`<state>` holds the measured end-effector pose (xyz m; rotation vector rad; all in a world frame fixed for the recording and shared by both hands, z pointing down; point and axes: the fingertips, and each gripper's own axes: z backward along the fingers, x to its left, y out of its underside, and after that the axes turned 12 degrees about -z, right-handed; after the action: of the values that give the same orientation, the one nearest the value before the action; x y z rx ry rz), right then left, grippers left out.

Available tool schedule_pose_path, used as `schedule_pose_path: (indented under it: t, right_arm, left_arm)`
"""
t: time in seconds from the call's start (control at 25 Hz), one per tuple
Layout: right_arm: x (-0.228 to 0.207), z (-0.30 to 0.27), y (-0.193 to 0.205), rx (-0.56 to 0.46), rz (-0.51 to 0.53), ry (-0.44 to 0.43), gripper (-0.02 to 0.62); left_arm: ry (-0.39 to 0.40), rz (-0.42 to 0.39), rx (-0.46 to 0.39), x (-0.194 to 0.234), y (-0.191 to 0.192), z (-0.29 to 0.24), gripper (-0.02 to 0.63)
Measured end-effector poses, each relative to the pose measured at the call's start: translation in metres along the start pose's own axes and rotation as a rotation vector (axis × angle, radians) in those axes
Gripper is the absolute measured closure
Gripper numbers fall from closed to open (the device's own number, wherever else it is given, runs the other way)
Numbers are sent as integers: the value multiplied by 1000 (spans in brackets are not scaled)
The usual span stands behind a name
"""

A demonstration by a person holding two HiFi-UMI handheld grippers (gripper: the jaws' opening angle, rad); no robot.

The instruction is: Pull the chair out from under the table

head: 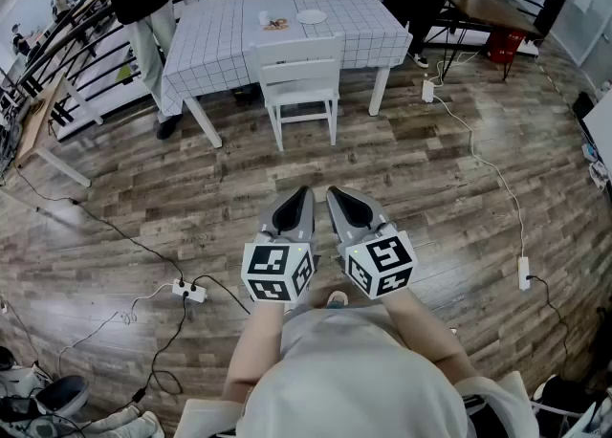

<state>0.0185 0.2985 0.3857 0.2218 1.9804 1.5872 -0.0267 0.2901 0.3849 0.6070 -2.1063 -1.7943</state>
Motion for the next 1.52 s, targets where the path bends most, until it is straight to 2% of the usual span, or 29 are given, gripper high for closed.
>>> schedule_pose_path:
  t: [0.48, 0.72, 1.0, 1.52]
  right_arm:
    - [1, -5, -2, -6, 29, -1, 600]
    - [2, -6, -6, -8, 2, -34, 598]
    - [-10, -5, -1, 25, -4, -13, 598]
    - [-23, -25, 0, 55, -31, -38, 598]
  left_arm:
    - [-11, 17, -7, 12, -1, -3, 596]
    - [-16, 13, -4, 12, -2, -8, 597]
    - [-33, 17, 7, 9, -1, -13, 596]
    - [-65, 33, 22, 20, 3, -30, 595]
